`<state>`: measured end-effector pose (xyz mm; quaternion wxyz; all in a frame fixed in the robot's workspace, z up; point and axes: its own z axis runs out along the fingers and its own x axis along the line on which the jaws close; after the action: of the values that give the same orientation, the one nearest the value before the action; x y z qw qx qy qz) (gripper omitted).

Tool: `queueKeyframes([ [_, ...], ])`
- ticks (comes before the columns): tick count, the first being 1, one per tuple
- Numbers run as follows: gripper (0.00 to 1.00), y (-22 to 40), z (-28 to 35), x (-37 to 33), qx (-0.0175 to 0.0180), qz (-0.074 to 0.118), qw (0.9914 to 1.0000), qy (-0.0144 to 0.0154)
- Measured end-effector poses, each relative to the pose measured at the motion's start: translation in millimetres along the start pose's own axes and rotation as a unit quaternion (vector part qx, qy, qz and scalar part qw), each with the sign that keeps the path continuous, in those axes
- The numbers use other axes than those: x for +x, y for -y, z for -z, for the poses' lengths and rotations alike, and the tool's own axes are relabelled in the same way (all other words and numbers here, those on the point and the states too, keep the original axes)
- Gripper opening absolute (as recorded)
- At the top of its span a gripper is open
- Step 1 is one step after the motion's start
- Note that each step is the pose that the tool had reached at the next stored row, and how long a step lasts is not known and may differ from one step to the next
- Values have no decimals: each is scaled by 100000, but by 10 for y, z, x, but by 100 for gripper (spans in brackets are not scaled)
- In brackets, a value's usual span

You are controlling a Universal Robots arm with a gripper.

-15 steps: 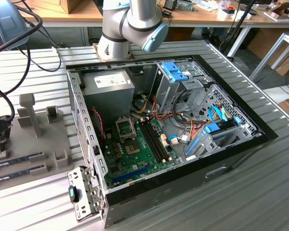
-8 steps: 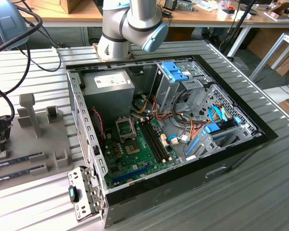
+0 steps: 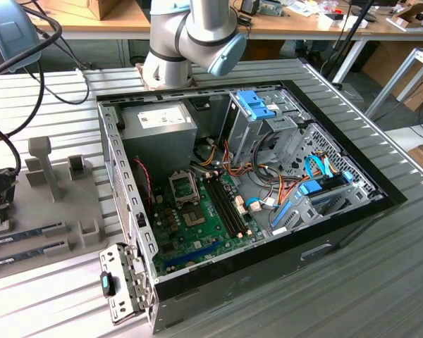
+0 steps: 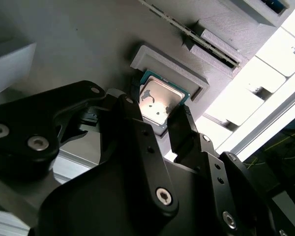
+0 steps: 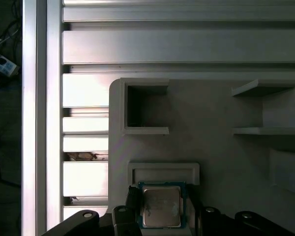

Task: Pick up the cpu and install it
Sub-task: 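Pick up the cpu and move it towards the insertion slot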

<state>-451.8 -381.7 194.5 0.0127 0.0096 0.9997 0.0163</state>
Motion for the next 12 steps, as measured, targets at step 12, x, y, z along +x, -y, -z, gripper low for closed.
queueKeyframes([
  [12, 47, -2, 67, -2, -21, 1, 100000, 7],
])
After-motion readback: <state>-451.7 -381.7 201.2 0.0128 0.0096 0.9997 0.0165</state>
